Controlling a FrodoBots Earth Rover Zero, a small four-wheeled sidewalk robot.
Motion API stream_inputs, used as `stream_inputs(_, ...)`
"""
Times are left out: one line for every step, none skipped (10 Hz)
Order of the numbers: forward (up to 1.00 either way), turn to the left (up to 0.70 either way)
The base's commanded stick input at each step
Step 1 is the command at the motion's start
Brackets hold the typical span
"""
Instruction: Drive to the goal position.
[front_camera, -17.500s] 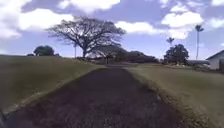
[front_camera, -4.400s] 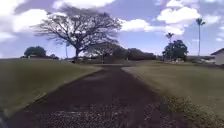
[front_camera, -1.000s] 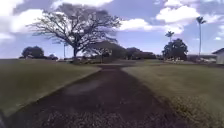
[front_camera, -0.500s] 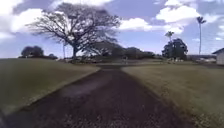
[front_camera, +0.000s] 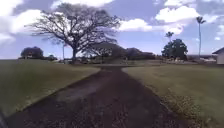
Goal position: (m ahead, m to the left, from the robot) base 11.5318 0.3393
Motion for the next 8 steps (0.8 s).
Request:
stream_inputs(0.3, 0.0)
stream_inputs(0.3, 0.0)
stream_inputs(0.3, 0.0)
stream_inputs(0.3, 0.0)
stream_inputs(0.3, 0.0)
stream_inputs(0.3, 0.0)
stream_inputs(0.3, 0.0)
stream_inputs(0.3, 0.0)
